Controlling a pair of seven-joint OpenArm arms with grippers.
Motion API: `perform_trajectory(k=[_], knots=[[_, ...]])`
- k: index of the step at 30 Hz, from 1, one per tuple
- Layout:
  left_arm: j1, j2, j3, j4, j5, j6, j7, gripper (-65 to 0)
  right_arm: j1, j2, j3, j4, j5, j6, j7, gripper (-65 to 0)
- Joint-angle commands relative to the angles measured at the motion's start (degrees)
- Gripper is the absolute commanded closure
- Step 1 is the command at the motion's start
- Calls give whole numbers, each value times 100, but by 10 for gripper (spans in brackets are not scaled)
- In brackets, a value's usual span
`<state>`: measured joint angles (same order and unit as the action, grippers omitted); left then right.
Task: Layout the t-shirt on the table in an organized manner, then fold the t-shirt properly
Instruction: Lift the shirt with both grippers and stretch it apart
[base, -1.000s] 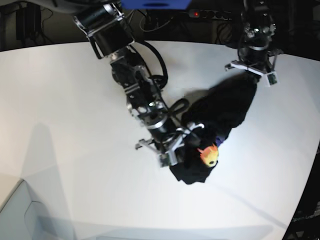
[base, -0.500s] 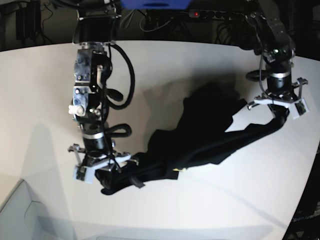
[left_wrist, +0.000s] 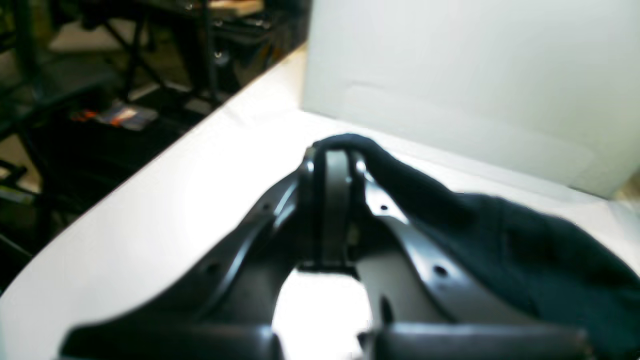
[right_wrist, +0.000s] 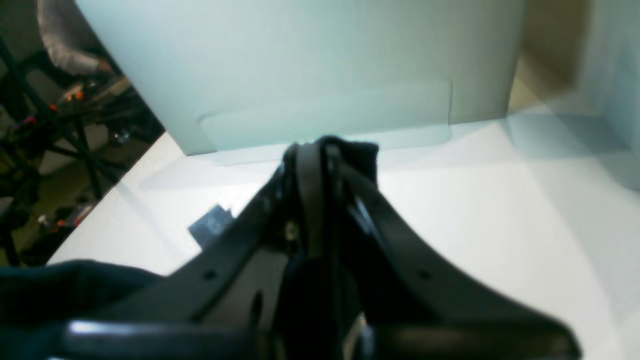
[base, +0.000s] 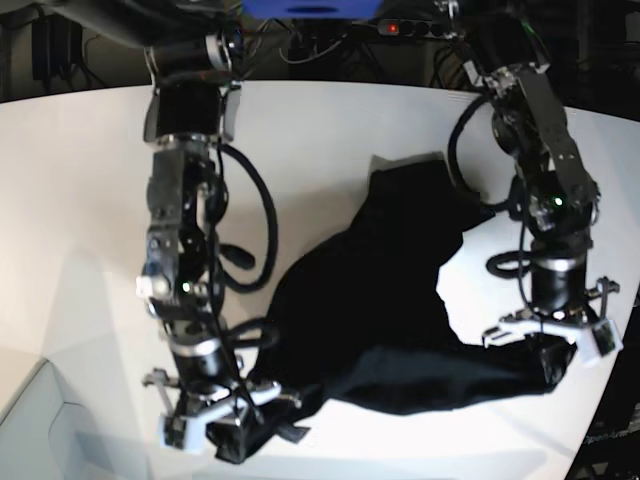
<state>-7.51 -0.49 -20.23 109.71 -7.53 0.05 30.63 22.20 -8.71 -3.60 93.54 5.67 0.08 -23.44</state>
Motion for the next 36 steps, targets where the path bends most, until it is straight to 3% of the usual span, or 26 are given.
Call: perform_trajectory(k=[1,8,13,21,25,29,36], knots=[[-388,-131,-12,145,1,17,-61,-3,422,-29,-76,-127,9,32,133,0],[-2225,-685,-478,295,-25,17,836,-3,2295,-29,-102,-1244,17,41,151,0],[-3157,-1037,-724,453,-25,17,1310,-3,3218,-29,-102,-1428,44,41,133,0],[-3913,-1819,-1111,523,-34,17,1363,-3,3886,-29,-515,-1376,26,41,133,0],[-4203,-1986,-1269,611,-34,17,1372,-3,4194,-29,-506,-1376,26,41,133,0],[-3851,-1907,-1269,664,-95,17,1565,-3,4053,-29,-269,-1077,9,41,116,0],[-2032,-1124,-1393,646,-1229,-10,1688,-3,2725,-13,162,-655,44,41,54,0]])
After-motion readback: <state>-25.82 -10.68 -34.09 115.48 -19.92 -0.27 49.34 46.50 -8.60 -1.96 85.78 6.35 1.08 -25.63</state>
